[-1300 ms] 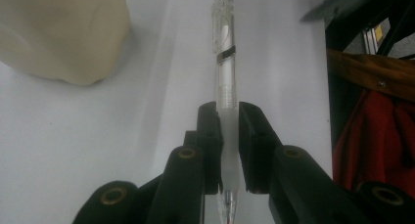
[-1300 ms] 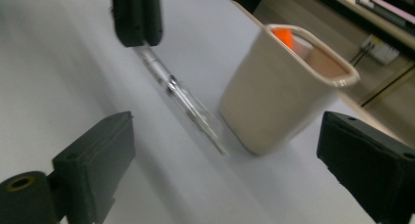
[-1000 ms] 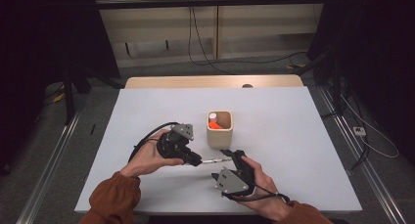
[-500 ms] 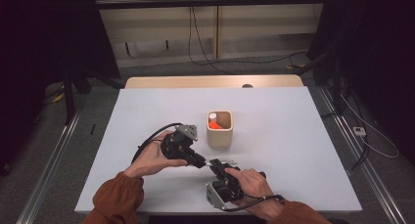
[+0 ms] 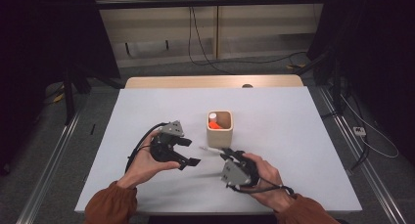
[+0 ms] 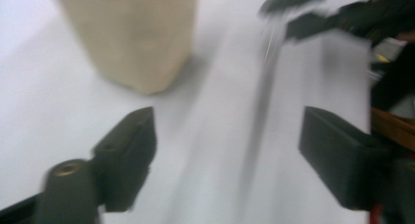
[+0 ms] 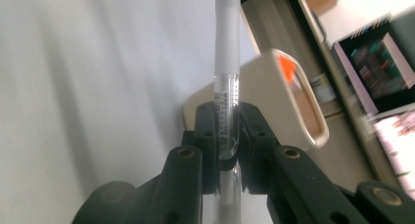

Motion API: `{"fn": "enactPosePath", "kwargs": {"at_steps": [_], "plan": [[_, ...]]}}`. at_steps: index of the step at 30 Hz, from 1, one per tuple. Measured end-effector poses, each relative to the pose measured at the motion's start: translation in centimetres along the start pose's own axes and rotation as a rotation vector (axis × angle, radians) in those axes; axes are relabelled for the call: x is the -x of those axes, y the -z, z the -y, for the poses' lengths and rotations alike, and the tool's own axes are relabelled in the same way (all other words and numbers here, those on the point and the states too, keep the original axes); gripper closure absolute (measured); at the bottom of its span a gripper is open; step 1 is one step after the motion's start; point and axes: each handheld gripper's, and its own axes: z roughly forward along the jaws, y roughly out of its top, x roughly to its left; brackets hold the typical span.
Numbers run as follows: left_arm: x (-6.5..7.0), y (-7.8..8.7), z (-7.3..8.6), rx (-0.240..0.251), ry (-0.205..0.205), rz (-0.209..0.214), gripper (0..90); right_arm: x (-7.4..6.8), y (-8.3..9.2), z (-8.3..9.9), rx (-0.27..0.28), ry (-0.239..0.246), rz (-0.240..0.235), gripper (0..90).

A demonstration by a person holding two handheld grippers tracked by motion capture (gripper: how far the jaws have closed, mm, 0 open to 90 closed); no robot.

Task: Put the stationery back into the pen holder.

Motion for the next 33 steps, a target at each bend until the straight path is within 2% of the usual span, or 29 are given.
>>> {"fn": "enactPosePath", "kwargs": {"at_steps": [2,5,8,9,10,11,13,16,19,20,23,27,31,33], "plan": [[0.0,0.2,0.9,0.013,0.019,-0.033,15.6,1.6,0.1,0.5,0.043,-0.173,-0.028,81.1],[0.4,0.1,2.0,0.003,0.012,-0.067,11.4,3.9,0.0,1.1,0.121,-0.384,-0.071,81.1],[0.8,0.1,3.1,0.014,0.007,-0.073,7.9,5.4,-0.3,1.1,0.195,-0.509,-0.090,81.1],[0.8,0.3,3.3,0.009,0.002,-0.075,7.5,6.1,-0.6,1.1,0.223,-0.565,-0.093,81.1],[0.8,0.4,3.7,0.028,0.027,-0.071,7.5,6.6,-0.8,1.0,0.239,-0.594,-0.089,81.1],[0.7,0.5,3.9,0.040,0.041,-0.065,7.5,7.2,-1.2,1.0,0.261,-0.649,-0.087,81.1],[0.6,0.9,4.5,0.053,0.062,-0.090,7.2,8.0,-1.9,1.0,0.284,-0.712,-0.099,81.0],[0.6,1.4,5.5,0.093,0.072,-0.171,7.3,9.0,-2.9,0.7,0.317,-0.763,-0.096,81.0],[0.7,1.8,6.2,0.126,0.075,-0.213,7.2,9.8,-3.3,0.1,0.345,-0.762,-0.076,81.0],[1.0,1.9,6.5,0.137,0.083,-0.213,6.9,10.0,-3.6,-0.1,0.347,-0.747,-0.064,81.0],[1.7,2.0,7.1,0.132,0.079,-0.230,6.5,10.5,-5.0,0.1,0.339,-0.760,-0.058,80.9],[2.1,2.3,7.7,0.159,0.080,-0.246,6.6,10.4,-6.9,0.8,0.310,-0.755,-0.029,80.9],[2.0,2.6,8.5,0.181,0.107,-0.265,6.5,10.1,-8.4,1.9,0.273,-0.763,-0.047,80.7],[1.8,2.7,8.7,0.179,0.100,-0.259,6.6,9.9,-8.7,2.6,0.270,-0.781,-0.058,80.6]]}}
